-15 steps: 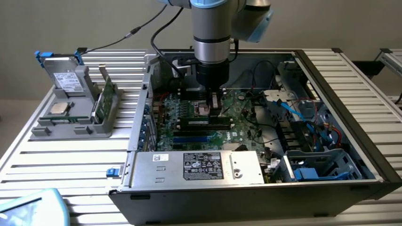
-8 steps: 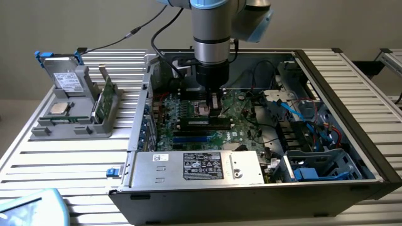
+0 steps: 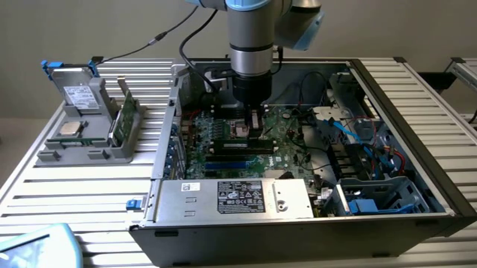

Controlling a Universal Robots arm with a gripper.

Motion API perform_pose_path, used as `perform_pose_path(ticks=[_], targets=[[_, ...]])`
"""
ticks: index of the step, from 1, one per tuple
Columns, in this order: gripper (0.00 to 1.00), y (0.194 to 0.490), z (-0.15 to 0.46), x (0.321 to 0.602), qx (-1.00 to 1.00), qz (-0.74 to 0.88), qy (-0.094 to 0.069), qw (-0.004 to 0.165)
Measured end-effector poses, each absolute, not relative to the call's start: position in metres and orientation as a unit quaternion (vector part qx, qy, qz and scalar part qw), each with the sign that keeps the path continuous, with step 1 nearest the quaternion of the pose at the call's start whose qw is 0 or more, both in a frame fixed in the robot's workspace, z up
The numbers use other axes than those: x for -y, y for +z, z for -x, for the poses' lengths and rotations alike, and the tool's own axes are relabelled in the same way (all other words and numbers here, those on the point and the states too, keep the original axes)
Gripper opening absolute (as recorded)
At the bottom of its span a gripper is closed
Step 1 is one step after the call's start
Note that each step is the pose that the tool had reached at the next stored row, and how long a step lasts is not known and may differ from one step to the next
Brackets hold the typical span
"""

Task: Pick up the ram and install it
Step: 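Insert the ram into the slot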

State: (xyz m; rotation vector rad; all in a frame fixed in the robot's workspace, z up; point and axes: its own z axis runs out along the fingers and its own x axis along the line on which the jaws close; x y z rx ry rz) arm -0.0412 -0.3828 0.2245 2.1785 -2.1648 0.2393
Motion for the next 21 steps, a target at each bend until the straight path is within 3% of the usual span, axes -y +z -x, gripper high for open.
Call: perform_pose_path(ticks=[21], targets=[[0.13,0.2227,0.04,0.3819,0.701,-0.707,0.082,0.035]])
